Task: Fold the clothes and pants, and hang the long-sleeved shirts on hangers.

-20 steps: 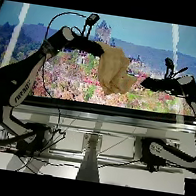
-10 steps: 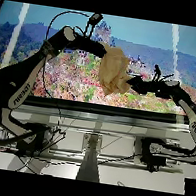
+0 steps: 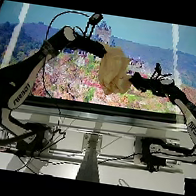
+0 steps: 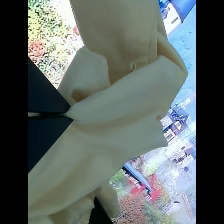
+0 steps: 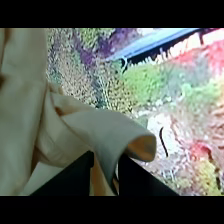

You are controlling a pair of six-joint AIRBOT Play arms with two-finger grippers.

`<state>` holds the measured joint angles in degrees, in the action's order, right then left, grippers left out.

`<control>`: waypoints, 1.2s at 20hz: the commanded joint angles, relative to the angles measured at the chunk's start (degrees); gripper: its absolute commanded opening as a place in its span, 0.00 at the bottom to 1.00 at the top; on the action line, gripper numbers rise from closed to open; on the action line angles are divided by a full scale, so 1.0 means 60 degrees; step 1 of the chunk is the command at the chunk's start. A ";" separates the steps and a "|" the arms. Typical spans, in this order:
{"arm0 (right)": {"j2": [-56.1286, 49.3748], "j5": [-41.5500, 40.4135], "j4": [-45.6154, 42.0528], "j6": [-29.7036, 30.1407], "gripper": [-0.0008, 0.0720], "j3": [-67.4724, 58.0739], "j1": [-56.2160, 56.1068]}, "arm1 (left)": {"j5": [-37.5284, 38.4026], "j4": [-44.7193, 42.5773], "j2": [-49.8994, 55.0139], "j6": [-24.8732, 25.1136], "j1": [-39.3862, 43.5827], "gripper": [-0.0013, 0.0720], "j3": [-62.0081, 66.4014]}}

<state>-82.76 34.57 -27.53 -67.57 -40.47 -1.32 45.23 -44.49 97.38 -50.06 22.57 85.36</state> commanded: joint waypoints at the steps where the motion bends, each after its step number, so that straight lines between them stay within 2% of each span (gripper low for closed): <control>1: 0.0004 -0.0237 0.0015 -0.0051 0.26 -0.0040 -0.0026 | -0.0004 -0.0007 -0.0026 0.0000 -0.0062 0.04 0.0004; 2: 0.0004 -0.0233 0.0015 -0.0051 0.12 -0.0040 -0.0026 | -0.0004 -0.0007 -0.0055 -0.0004 -0.0098 0.04 0.0004; 3: 0.0007 -0.0222 0.0022 -0.0051 0.03 -0.0040 -0.0026 | 0.0000 -0.0004 -0.0098 -0.0004 -0.0146 0.04 0.0004; 8: 0.0459 -0.0146 0.0000 -0.0033 0.03 -0.0058 -0.0026 | 0.0000 -0.0015 -0.0597 0.0000 -0.0321 0.04 0.0004; 11: 0.1395 -0.0109 -0.0743 0.0189 0.03 -0.0568 -0.0026 | 0.0000 -0.0397 -0.1446 0.0000 -0.0572 0.04 0.0004; 15: 0.3472 -0.0142 -0.2616 0.0098 0.03 -0.1785 0.0168 | -0.0004 -0.2386 -0.3333 -0.0007 -0.1075 0.04 0.0004; 17: 0.4583 -0.0149 -0.3326 -0.0171 0.03 -0.2455 0.0528 | -0.0004 -0.2943 -0.4473 -0.0015 -0.1483 0.04 0.0004; 20: 0.6065 -0.0018 -0.3887 -0.0393 0.03 -0.3344 0.1271 | -0.0007 -0.2947 -0.6135 -0.0124 -0.2280 0.04 0.0004; 24: 0.7592 0.0171 -0.3927 -0.0401 0.03 -0.4240 0.1657 | -0.0004 -0.2947 -0.7963 -0.0160 -0.3140 0.04 0.0004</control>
<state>-43.70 35.22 -48.86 -69.52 -62.06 6.94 45.45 -60.73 57.12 -50.81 7.11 85.34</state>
